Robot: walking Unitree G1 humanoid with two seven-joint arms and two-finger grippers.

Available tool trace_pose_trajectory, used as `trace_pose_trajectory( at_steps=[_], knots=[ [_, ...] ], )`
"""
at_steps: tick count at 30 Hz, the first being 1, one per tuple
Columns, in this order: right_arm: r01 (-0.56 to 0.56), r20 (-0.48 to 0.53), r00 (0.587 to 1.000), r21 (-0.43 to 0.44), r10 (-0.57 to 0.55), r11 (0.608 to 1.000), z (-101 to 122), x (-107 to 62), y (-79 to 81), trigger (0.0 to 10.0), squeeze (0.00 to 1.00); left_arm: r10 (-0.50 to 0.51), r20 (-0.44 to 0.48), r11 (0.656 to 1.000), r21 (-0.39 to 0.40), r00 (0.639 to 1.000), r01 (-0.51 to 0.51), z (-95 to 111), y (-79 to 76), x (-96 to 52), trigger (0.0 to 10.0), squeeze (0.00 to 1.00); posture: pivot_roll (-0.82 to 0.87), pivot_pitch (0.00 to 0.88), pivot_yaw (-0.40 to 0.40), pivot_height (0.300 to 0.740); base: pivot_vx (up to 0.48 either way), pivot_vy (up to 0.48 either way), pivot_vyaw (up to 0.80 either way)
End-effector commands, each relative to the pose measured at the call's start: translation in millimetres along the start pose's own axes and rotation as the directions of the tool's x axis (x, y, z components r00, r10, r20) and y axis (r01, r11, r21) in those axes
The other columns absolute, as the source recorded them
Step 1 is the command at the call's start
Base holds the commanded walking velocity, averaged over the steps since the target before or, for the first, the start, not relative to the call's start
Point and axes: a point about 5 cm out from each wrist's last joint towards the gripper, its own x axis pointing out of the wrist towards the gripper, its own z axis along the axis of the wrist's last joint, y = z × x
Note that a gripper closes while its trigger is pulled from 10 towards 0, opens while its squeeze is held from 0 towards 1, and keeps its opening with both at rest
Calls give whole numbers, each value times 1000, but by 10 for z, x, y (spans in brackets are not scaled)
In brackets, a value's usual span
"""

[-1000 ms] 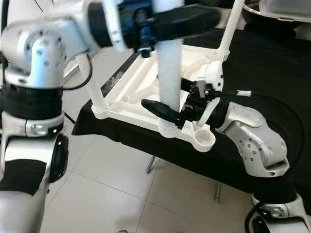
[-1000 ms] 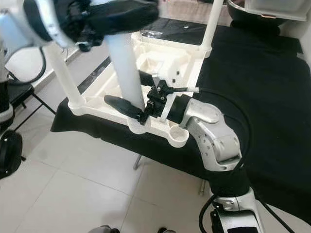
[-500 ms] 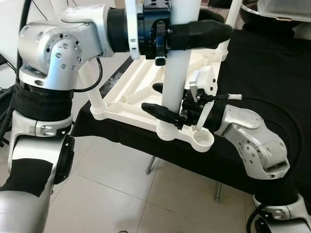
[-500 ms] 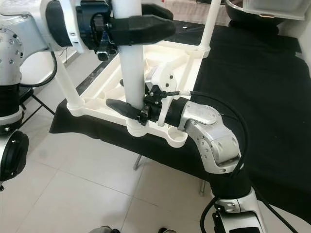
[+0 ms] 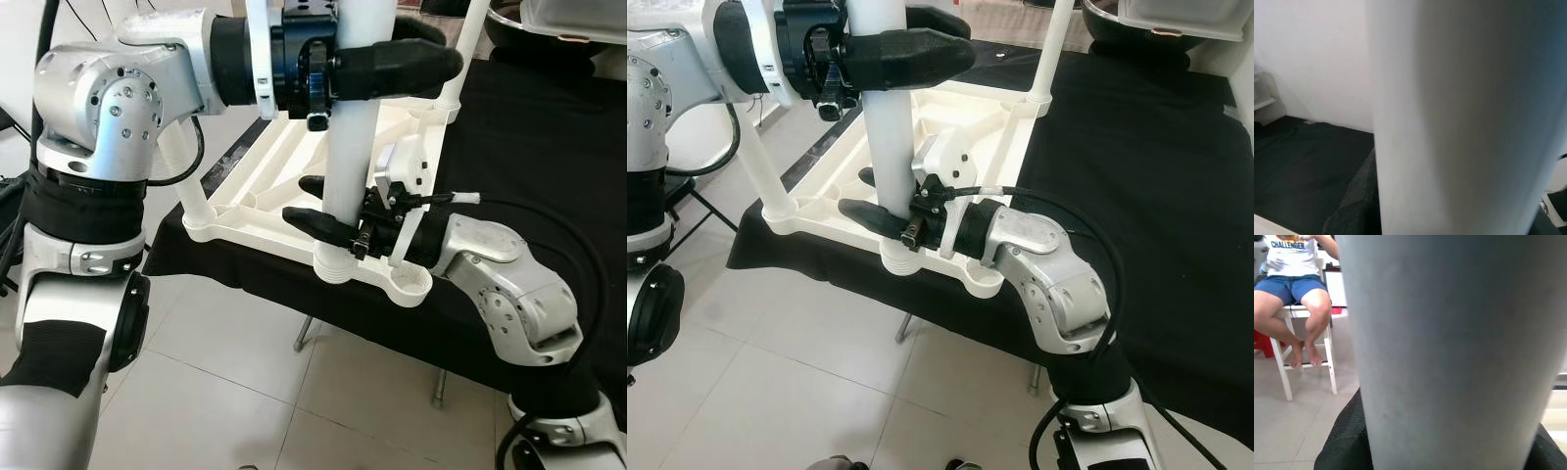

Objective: Building children table

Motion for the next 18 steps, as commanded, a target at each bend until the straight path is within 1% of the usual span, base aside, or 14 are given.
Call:
trace_pose_trajectory(
  at_steps=[1, 3, 4, 5, 6, 7, 9, 10, 14, 15, 16, 17, 18],
  knots=[
    [-41, -42, 998, 32, 42, 999, -100, 135, 109, 0, 0, -160, 93, 987, 25, 983, 158, 115, -149, 162, 1020, 494, 51, 115, 1, 740, 0, 0, 0],
    [-39, -44, 998, 32, 40, 999, -101, 135, 107, 0, 0, -157, 95, 988, 23, 983, 155, 117, -146, 160, 1020, 494, 51, 115, 1, 740, 0, 0, 0],
    [-15, -42, 999, 30, 17, 999, -101, 132, 79, 0, 0, -140, 107, 990, 27, 984, 138, 144, -131, 124, 10000, 1000, 51, 118, 0, 740, 0, 0, 0],
    [55, -35, 998, 22, -54, 998, -89, 113, -13, 0, 0, -100, 153, 995, 31, 983, 97, 255, -107, -7, 10000, 1000, 52, 121, 0, 740, 0, 0, 0],
    [89, -33, 996, 18, -89, 996, -83, 101, -58, 0, 0, -91, 170, 996, 37, 981, 86, 309, -113, -56, 10000, 1000, 54, 127, -2, 740, 0, 0, 0],
    [89, -33, 996, 18, -89, 996, -83, 101, -58, 0, 0, -91, 170, 996, 37, 981, 86, 309, -113, -56, 10000, 1000, 54, 127, -2, 740, 0, 0, 0],
    [147, -30, 989, 25, -146, 989, -80, 77, -136, 0, 0, -91, 201, 996, 44, 975, 84, 407, -148, -116, 10000, 1000, 55, 128, -2, 740, 0, 0, 0],
    [147, -30, 989, 25, -146, 989, -80, 77, -136, 0, 0, -91, 201, 996, 44, 975, 84, 407, -148, -116, 10000, 1000, 55, 128, -2, 740, 0, 0, 0],
    [258, -33, 966, 12, -257, 966, -80, 24, -315, 0, 0, 16, 246, 991, 122, 969, -48, 640, -171, -343, 10000, 1000, 66, 136, -10, 740, 0, 0, 0],
    [266, -32, 964, 11, -266, 964, -79, 21, -329, 0, 0, 29, 250, 990, 127, 968, -62, 654, -169, -366, 10000, 1000, 66, 136, -10, 740, 0, 0, 0],
    [287, -33, 957, 7, -287, 958, -80, 3, -369, 0, 0, 68, 255, 985, 137, 965, -105, 680, -152, -425, 10000, 1000, 69, 141, -13, 740, 0, 0, 0],
    [287, -33, 957, 7, -287, 958, -80, 3, -369, 0, 0, 68, 255, 985, 137, 965, -105, 680, -152, -425, 10000, 1000, 69, 141, -13, 740, 0, 0, 0],
    [300, -34, 953, 5, -300, 954, -81, -10, -394, 0, 0, 92, 258, 981, 142, 962, -132, 694, -141, -461, 10000, 1000, 69, 141, -13, 740, 0, 0, 0]
  ],
)
